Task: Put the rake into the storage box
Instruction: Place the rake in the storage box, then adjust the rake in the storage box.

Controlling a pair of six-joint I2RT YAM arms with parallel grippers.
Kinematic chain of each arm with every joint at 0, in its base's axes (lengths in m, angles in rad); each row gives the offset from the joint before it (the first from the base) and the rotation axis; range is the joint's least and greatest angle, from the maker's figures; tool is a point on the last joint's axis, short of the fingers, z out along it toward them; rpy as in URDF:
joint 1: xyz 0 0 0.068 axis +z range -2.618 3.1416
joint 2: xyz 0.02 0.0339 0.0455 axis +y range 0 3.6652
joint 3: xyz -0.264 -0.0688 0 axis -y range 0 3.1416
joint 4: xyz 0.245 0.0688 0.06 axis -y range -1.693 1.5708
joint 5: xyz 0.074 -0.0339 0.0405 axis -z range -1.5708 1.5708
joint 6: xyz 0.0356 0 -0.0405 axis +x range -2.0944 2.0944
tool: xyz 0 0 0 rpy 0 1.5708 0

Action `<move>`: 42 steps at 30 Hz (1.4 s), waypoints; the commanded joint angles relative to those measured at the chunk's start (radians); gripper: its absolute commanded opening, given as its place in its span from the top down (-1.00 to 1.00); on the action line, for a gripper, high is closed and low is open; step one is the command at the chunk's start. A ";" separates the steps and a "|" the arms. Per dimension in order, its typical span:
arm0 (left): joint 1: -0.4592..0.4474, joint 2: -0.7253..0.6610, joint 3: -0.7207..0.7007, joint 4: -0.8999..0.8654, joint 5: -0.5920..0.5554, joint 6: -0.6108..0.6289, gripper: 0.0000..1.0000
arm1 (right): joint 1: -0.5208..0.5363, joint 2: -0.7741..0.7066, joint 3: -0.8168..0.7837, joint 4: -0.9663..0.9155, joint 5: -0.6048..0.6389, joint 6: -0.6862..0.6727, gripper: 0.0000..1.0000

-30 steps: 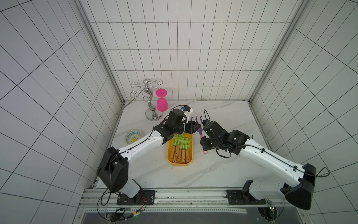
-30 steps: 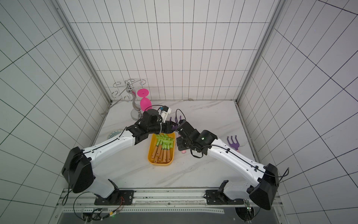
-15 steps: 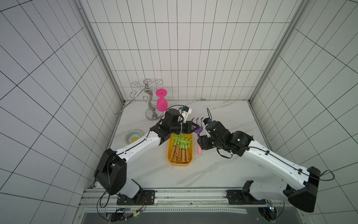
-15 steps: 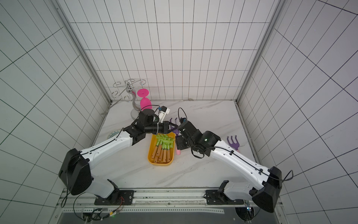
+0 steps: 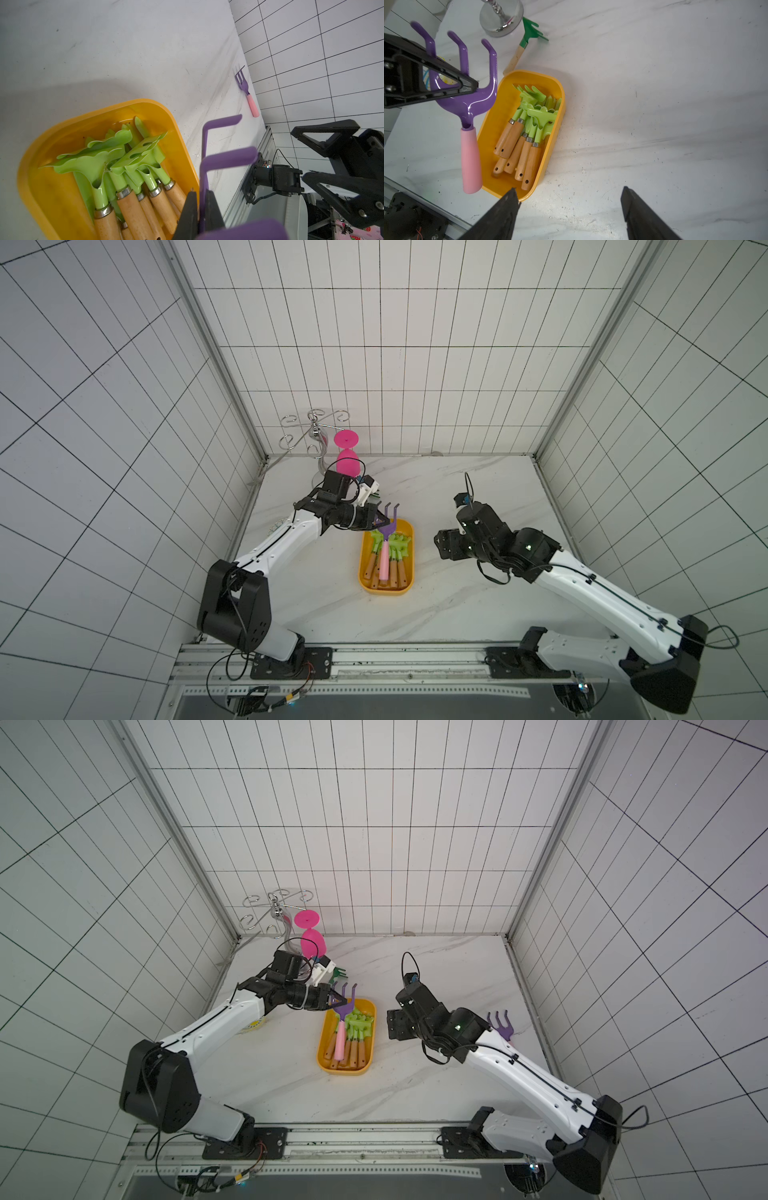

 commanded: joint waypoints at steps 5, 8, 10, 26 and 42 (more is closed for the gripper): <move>0.003 0.058 -0.085 0.069 -0.008 0.072 1.00 | -0.004 0.004 -0.065 0.008 -0.006 0.011 -0.61; 0.003 0.080 -0.116 0.133 -0.009 0.055 0.97 | -0.006 0.000 -0.078 0.009 0.014 0.008 -0.61; 0.003 0.092 -0.120 0.142 -0.020 0.044 0.91 | -0.013 -0.003 -0.080 0.009 0.019 0.004 -0.62; 0.003 0.008 -0.129 0.051 -0.296 -0.010 -0.17 | -0.108 -0.029 -0.116 -0.001 0.003 -0.009 -0.62; -0.250 -0.113 -0.041 -0.202 -0.623 0.017 -0.26 | -0.162 0.025 -0.086 -0.054 0.041 0.007 -0.62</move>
